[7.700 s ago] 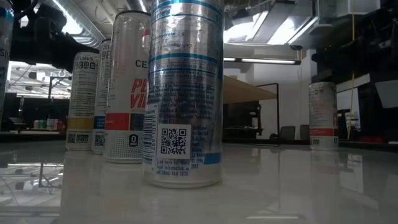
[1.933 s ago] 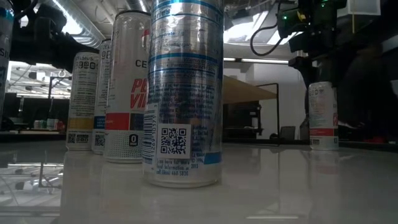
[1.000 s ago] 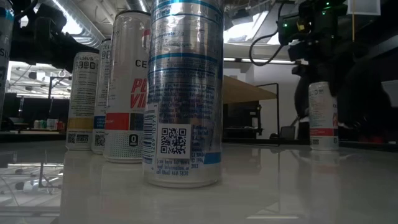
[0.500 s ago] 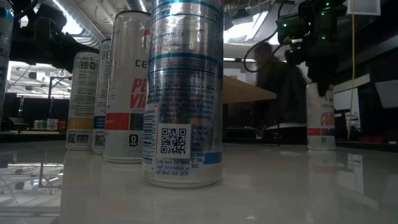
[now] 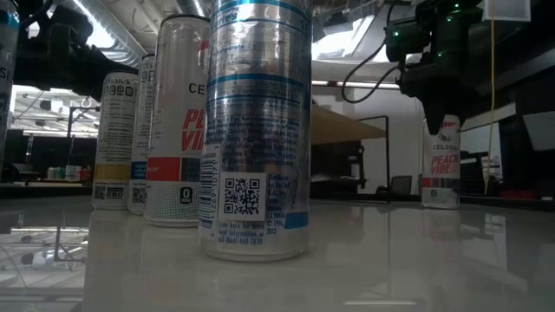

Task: Place canned beverage on shelf
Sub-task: Put the white-pink soda can on the shelf

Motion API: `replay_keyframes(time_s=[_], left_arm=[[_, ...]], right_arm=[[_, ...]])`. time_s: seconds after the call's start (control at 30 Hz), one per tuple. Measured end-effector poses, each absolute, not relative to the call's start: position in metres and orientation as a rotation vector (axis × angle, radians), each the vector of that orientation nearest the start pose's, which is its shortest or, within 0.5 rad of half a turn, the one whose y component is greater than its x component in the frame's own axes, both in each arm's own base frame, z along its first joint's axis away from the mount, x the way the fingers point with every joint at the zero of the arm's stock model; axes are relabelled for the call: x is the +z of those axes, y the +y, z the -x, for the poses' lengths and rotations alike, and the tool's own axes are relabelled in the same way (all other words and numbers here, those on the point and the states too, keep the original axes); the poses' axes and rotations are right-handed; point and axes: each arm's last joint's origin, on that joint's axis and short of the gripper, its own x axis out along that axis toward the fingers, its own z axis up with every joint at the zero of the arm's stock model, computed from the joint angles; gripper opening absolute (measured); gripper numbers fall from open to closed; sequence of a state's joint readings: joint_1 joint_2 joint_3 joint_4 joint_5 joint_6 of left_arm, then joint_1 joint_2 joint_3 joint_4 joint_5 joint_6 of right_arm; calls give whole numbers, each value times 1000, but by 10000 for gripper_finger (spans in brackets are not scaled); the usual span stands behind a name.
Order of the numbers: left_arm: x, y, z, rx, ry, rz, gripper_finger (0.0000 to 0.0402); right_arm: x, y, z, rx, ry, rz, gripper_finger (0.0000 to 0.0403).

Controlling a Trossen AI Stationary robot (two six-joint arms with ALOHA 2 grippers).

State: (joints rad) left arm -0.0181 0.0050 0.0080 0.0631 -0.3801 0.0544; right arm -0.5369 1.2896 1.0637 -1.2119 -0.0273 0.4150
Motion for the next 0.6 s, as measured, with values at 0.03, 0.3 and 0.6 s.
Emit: replay_keyframes(time_s=[0.03, 0.3, 0.6], left_arm=[[172, 9, -95, 364, -55, -41, 0], [172, 9, -95, 364, -55, -41, 0], [172, 9, -95, 364, -55, -41, 0]], right_arm=[[265, -108, -182, -711, 1304, -741, 275], [265, -108, -183, -709, 1297, -740, 275], [265, -108, -183, -703, 1297, -744, 276]])
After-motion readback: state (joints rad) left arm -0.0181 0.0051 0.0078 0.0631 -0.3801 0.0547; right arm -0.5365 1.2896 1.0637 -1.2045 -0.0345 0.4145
